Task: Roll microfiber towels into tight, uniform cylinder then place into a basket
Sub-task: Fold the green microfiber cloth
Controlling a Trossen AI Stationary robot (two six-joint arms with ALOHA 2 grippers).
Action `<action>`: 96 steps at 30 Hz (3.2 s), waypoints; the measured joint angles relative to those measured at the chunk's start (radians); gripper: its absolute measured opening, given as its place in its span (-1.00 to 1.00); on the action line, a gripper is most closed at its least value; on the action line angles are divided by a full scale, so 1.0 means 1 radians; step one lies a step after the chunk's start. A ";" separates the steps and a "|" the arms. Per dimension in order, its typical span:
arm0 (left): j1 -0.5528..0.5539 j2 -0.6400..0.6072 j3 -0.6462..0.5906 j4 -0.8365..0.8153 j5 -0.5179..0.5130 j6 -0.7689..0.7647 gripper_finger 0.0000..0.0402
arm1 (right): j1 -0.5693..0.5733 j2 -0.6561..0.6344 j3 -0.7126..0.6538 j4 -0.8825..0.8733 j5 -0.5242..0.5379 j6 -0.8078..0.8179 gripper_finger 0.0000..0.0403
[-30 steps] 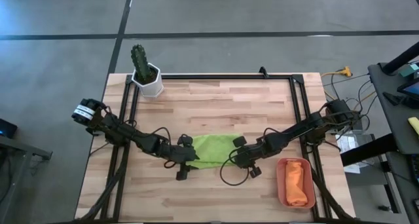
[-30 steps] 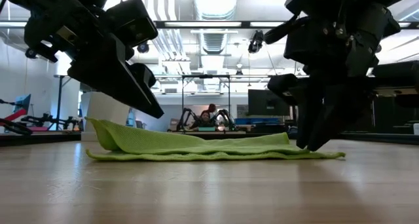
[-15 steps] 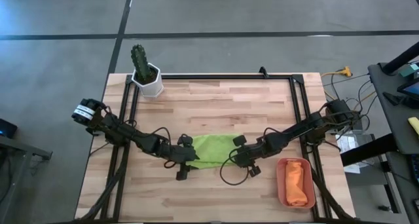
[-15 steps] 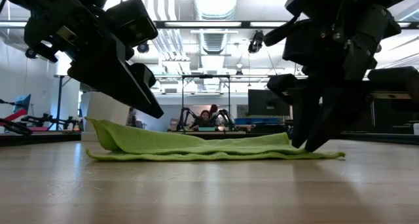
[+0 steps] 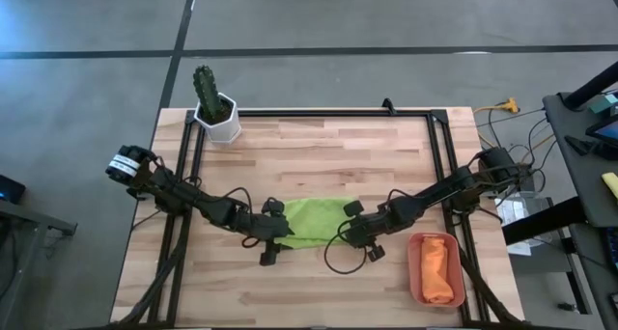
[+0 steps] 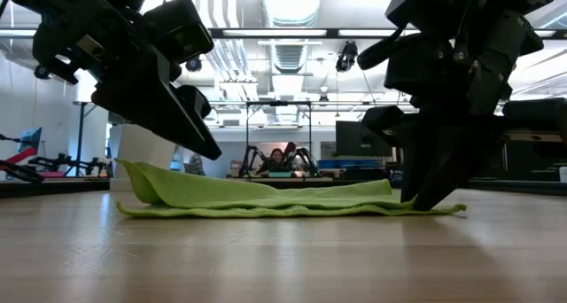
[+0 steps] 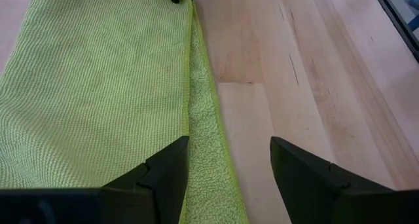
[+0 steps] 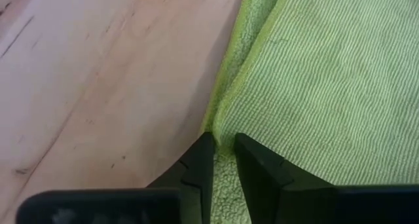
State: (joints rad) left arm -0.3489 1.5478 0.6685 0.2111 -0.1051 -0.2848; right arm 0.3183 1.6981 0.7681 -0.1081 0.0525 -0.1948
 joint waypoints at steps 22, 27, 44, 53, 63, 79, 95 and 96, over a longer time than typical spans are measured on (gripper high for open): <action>0.000 -0.001 0.001 -0.002 0.000 0.055 -0.03 | 0.000 -0.036 0.015 -0.042 0.007 -0.011 -0.95; -0.010 -0.035 0.000 -0.019 0.002 0.098 -0.03 | 0.007 -0.106 0.023 -0.091 0.076 -0.005 -0.96; -0.022 -0.060 -0.001 -0.015 -0.005 0.108 -0.03 | 0.029 -0.308 -0.031 -0.216 0.102 0.060 -0.96; -0.022 -0.060 0.001 -0.011 -0.005 0.107 -0.03 | 0.033 -0.177 -0.068 -0.209 0.042 0.087 -0.96; -0.022 -0.060 0.000 -0.011 -0.005 0.105 -0.03 | 0.039 -0.139 -0.070 -0.178 -0.033 0.097 -0.96; -0.009 0.142 0.000 0.076 -0.214 0.107 -0.03 | 0.050 -0.152 -0.120 -0.114 -0.060 0.155 -0.92; -0.012 0.138 0.022 0.060 -0.123 0.054 -0.03 | 0.070 -0.234 -0.142 -0.135 -0.086 0.179 -0.86; -0.012 0.122 0.022 0.056 -0.124 0.055 -0.03 | 0.073 -0.255 -0.141 -0.131 -0.085 0.176 -0.86</action>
State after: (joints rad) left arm -0.3611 1.6703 0.6903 0.2670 -0.2287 -0.2302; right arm 0.3917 1.4434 0.6268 -0.2395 -0.0324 -0.0191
